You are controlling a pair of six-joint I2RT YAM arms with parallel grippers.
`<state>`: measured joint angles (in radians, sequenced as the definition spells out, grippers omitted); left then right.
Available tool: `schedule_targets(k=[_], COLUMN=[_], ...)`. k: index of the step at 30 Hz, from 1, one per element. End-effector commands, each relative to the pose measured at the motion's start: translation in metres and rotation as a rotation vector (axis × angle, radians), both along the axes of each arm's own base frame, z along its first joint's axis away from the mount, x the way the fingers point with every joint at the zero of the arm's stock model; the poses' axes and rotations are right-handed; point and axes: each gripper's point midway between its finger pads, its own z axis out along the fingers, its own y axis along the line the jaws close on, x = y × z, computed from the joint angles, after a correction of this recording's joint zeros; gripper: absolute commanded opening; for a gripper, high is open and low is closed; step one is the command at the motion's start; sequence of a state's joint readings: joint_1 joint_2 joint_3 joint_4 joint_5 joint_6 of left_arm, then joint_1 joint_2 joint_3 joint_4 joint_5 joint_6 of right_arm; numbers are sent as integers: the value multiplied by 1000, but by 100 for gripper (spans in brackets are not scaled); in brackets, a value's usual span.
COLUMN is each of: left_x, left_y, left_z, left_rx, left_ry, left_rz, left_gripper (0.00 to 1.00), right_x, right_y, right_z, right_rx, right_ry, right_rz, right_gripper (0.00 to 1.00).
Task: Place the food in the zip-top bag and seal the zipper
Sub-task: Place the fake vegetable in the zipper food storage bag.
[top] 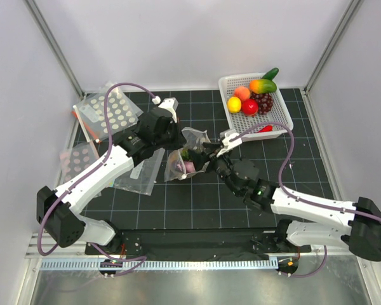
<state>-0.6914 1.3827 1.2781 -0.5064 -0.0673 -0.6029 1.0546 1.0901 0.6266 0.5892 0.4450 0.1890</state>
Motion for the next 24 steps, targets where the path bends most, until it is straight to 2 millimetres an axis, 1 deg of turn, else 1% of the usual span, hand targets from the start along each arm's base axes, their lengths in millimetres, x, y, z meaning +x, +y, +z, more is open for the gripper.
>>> schedule_targets(k=[1,2,3,5,6,8,9,11,12,13,16,19,20,21,24], left_x=[3,4,4,4,4,5,5,5,6,5,5,6,6,6,6], left_y=[2,2,2,3,2,3,4,3,4,4,5,5,5,5,5], left_z=[25,25,25,25,25,24,24,23,24,23,24,23,23,23,22], left_rx=[-55,-55,-55,-51,-54,-51,-50,-44,-43,-43,-41,-39,-39,-38,-36], left_ry=[-67,-67,-67,-67,-68,-67,-68,-63,-65,-64,-67,-66,-66,-66,-64], left_rz=[19,22,22,24,23,28,30,30,32,32,36,37,37,38,38], left_gripper=[1,1,1,1,1,1,1,1,1,1,1,1,1,1,1], right_x=[0,4,3,-1,-3,-10,-16,-23,-27,-29,-35,-36,-34,-34,-34], right_y=[-17,-26,-28,-32,-34,-38,-36,-36,-35,-34,-27,-20,-17,-15,-6], right_z=[-3,-2,-2,-3,1,2,-5,-3,-9,-10,-11,-19,-27,-26,-35], right_rx=[-126,-123,-122,-146,-142,-155,-163,-139,-143,-139,-129,-137,-155,-152,-163], right_ry=[138,154,165,171,174,179,185,184,192,194,203,231,248,254,273], right_rz=[-74,-127,-130,-121,-114,-91,-51,-16,6,19,68,87,85,88,108], right_gripper=[65,65,65,67,68,69,69,69,69,69,66,64,64,64,58])
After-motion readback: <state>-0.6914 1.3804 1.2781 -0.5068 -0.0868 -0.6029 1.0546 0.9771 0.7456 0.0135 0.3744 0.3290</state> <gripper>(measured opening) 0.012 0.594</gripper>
